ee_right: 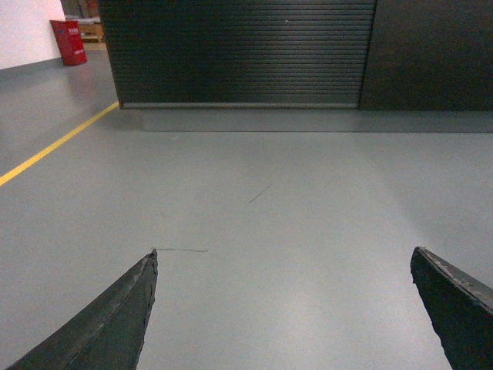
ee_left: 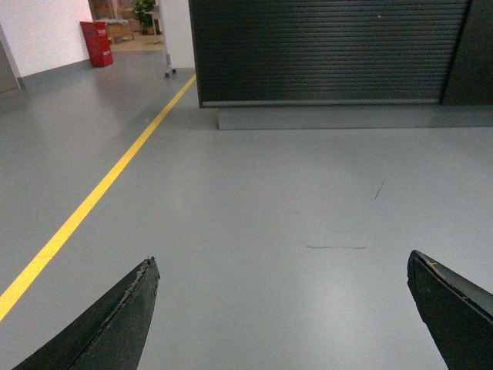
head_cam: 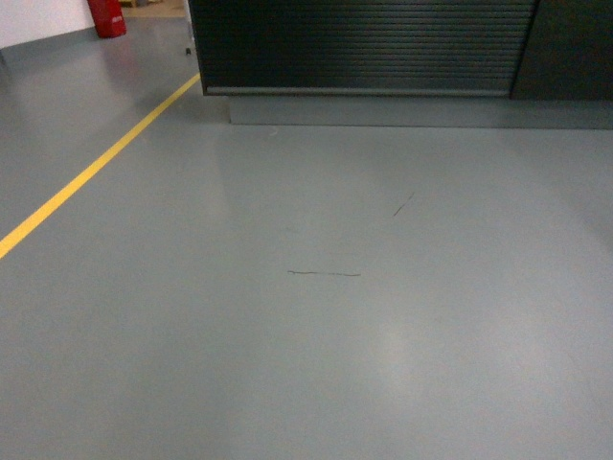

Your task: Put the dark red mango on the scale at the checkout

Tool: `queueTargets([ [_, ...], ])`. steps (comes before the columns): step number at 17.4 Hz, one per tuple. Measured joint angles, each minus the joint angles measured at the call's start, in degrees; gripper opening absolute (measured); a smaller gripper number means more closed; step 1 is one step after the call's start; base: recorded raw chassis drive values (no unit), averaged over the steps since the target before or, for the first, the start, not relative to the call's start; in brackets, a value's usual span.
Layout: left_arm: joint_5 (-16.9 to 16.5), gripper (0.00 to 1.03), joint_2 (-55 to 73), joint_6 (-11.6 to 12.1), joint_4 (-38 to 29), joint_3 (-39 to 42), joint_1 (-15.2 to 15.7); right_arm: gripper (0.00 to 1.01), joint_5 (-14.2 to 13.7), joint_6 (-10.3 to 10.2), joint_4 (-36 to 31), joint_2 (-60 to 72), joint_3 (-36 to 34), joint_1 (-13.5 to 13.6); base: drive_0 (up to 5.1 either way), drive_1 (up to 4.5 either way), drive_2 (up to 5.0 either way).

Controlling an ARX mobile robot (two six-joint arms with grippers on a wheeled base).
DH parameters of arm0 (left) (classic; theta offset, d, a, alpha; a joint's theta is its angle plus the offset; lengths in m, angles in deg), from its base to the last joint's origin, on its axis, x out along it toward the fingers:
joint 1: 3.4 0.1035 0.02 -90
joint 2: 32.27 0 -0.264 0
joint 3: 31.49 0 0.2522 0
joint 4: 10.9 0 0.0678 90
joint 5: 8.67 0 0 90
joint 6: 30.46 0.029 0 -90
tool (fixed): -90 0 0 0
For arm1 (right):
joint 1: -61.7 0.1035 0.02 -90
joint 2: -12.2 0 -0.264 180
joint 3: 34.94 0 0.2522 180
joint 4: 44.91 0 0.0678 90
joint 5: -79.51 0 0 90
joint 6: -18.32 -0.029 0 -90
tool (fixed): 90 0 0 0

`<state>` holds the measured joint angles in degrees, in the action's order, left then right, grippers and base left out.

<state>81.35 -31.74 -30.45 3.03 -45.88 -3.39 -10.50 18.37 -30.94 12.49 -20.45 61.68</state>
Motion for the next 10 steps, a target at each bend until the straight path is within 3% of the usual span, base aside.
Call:
queueTargets([
  [10, 0.0, 0.98, 0.0, 0.0, 0.0, 0.0, 0.0, 0.98, 0.0, 0.0, 0.0, 0.0, 0.0, 0.0, 0.0, 0.00, 0.0],
])
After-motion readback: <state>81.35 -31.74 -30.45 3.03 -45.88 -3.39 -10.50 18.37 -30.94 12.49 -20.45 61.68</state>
